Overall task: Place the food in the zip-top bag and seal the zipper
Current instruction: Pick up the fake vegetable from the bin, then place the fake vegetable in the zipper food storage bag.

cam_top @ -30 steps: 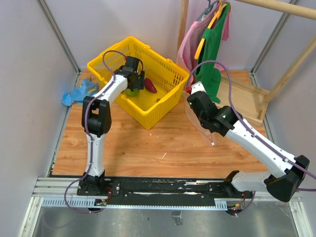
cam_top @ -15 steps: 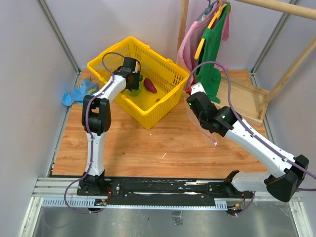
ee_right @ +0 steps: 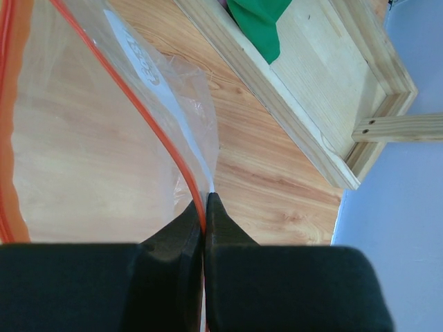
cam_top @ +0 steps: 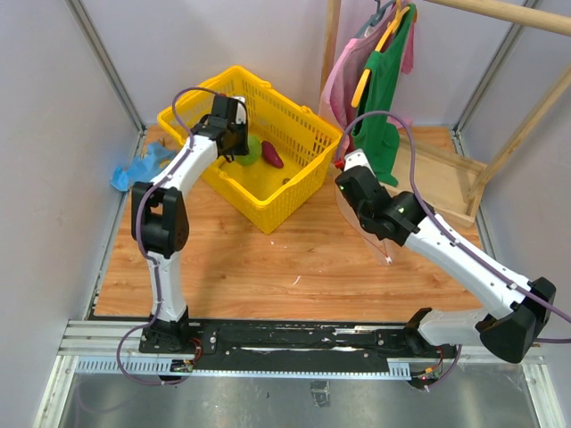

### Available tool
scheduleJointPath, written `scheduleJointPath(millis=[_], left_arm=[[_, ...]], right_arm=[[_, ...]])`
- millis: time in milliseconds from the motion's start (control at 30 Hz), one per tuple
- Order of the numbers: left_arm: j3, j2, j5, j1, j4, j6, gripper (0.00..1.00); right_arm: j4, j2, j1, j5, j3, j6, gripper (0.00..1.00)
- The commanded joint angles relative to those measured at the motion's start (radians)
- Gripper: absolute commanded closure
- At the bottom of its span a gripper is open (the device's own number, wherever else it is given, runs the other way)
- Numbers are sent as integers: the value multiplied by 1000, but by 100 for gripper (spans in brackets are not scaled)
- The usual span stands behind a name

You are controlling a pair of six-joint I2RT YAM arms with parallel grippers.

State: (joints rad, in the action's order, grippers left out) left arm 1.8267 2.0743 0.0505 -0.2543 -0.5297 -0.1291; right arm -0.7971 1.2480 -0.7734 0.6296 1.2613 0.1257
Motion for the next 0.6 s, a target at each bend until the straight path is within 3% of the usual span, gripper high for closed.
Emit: scheduleJointPath(millis=[0, 567], left_arm=[[-33, -132, -68, 3, 66, -27, 100], [-257, -509, -350, -34, 185, -194, 100]], right_arm=[[3, 15, 22, 31, 14, 49, 99], [14, 105, 24, -63, 76, 148, 99]])
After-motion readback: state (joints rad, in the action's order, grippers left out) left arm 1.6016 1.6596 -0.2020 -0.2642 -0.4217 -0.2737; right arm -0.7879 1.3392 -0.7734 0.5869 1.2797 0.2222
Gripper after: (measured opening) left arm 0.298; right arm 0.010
